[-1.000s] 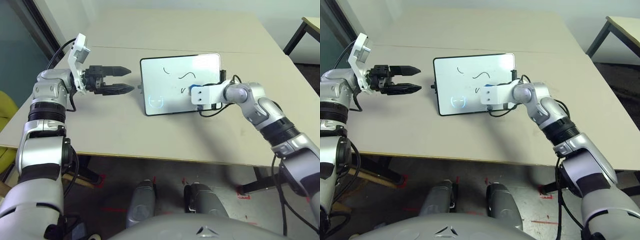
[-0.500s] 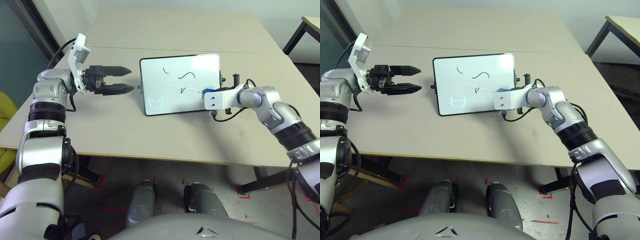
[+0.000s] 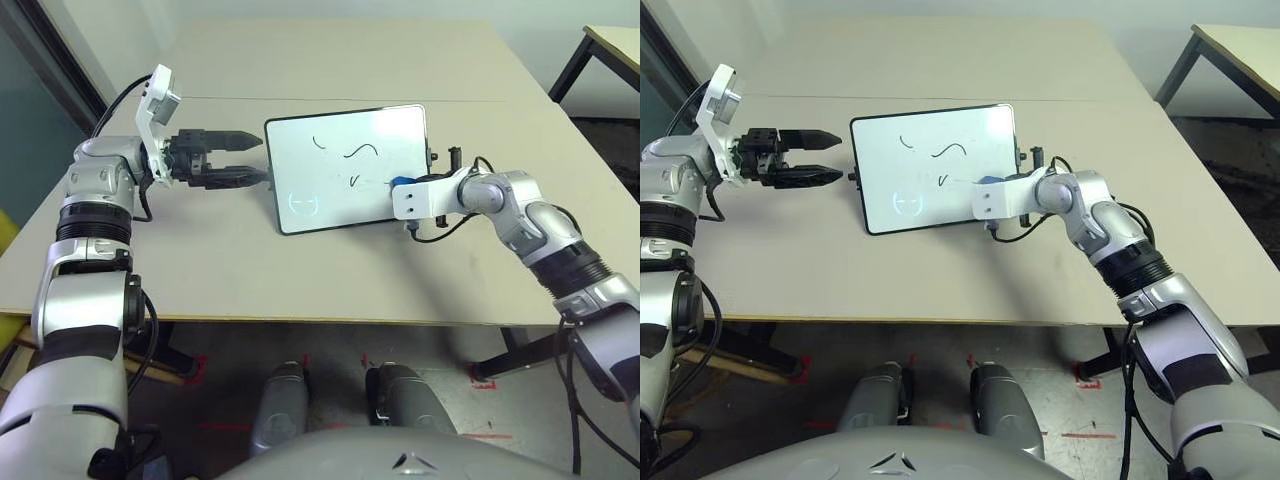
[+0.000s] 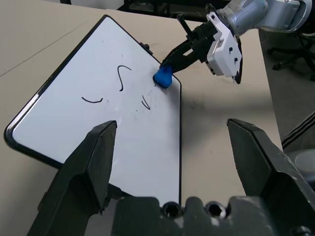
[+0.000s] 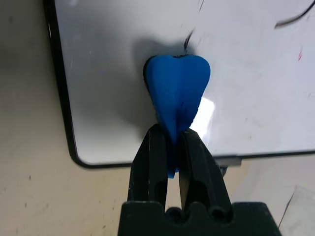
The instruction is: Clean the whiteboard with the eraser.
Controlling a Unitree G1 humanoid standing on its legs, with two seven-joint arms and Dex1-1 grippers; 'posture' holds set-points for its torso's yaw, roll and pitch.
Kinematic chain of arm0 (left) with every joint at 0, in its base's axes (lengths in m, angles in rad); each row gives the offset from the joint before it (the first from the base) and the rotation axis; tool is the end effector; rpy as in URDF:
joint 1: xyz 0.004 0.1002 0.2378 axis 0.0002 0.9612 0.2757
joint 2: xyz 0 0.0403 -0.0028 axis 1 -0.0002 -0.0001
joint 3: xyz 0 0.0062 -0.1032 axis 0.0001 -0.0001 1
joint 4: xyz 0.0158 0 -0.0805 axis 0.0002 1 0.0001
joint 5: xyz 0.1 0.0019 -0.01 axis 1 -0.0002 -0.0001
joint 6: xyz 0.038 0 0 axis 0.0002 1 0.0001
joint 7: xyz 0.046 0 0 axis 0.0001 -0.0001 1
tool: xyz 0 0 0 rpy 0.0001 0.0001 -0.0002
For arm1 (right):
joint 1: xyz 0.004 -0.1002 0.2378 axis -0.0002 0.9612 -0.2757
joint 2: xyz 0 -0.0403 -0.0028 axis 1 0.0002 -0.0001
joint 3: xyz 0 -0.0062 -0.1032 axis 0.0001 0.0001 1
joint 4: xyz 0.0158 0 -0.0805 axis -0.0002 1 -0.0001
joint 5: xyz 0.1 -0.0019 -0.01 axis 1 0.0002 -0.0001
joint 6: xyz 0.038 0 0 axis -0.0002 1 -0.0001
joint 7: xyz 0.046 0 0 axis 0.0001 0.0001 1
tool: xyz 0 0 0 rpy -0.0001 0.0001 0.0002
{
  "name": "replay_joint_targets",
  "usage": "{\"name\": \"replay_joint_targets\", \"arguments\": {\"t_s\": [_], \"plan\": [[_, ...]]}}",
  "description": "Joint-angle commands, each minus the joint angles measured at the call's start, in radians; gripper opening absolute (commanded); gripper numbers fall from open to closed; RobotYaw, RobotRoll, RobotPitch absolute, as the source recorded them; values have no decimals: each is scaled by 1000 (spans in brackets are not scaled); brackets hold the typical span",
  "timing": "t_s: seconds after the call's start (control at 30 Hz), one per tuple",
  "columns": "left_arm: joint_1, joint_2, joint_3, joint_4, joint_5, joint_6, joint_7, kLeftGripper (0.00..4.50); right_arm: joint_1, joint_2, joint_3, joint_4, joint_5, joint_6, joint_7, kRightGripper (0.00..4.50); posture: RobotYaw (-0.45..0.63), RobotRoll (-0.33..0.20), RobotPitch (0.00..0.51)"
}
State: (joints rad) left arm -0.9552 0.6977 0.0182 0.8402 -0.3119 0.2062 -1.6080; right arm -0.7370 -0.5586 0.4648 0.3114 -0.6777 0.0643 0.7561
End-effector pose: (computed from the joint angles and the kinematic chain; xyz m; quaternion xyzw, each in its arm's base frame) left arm 0.3325 0.2954 0.2099 0.0656 0.0635 -0.6018 0.7934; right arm 0.3148 -0.1598 0.1602 -0.6624 0.0794 0.3410 0.6623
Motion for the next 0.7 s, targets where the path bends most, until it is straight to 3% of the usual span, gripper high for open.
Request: {"name": "replay_joint_targets", "arguments": {"t_s": [0.03, 0.7], "plan": [[-7, 5, -5, -1, 15, 3, -6, 4500, -13, 25, 31, -4, -13, -6, 16, 114, 142, 0, 68], [-1, 0, 1, -7, 12, 3, -1, 4500, -83, 157, 64, 17, -30, 1, 21, 114, 147, 0, 61]]}}
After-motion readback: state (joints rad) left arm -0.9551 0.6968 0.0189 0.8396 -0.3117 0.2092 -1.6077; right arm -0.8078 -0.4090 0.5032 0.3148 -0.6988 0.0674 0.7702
